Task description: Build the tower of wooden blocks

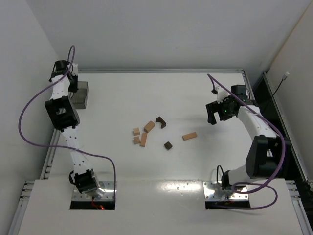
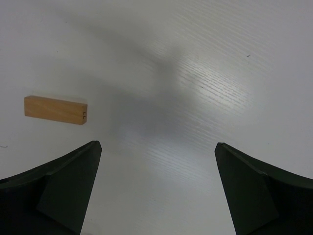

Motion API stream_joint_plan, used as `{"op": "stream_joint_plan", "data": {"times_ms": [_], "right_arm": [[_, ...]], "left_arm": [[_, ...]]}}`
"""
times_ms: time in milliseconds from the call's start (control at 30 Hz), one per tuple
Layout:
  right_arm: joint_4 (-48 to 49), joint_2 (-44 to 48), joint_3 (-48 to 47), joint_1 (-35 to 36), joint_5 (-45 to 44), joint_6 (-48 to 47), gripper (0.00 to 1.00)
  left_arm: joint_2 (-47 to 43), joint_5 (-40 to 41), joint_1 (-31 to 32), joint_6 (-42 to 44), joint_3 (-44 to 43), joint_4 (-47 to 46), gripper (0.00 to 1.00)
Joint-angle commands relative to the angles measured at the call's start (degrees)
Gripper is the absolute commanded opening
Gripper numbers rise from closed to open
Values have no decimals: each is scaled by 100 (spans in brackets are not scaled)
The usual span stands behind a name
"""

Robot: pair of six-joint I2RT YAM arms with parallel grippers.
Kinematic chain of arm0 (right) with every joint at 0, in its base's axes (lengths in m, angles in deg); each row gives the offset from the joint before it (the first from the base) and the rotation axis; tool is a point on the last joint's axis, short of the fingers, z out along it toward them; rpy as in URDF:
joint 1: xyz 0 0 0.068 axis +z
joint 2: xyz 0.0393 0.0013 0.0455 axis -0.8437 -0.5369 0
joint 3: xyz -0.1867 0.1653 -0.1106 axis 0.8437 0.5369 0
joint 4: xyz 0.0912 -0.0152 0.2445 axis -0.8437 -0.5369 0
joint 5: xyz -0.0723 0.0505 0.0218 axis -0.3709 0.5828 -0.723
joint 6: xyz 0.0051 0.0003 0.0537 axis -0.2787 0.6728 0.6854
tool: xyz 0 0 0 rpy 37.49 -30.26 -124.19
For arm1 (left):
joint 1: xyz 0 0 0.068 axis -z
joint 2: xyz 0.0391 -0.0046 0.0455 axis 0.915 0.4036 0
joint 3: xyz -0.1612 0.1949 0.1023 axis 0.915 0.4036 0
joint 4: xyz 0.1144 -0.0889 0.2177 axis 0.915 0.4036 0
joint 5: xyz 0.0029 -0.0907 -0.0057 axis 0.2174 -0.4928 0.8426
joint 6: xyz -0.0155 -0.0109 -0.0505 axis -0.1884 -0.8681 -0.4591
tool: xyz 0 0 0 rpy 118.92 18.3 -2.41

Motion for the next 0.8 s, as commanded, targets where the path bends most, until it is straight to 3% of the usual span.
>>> {"op": "stream_joint_plan", "data": {"times_ms": [0, 167, 400, 567, 767], "right_arm": [[39, -41, -311, 29, 201, -72, 100], [-14, -41, -311, 29, 201, -124, 100], [-67, 20, -311, 29, 262, -177, 100], [-119, 152, -311, 29, 551, -379, 100], [-119, 284, -311, 29, 605, -379, 100]], "left_arm": [[95, -364, -45, 508, -202, -152, 9], [201, -496, -45, 439, -194, -12, 36], [-658, -522, -98, 193, 353, -530, 76], [-1125, -803, -98, 52, -324, -355, 83], [-2056, -918, -98, -141, -378, -232, 85]]}}
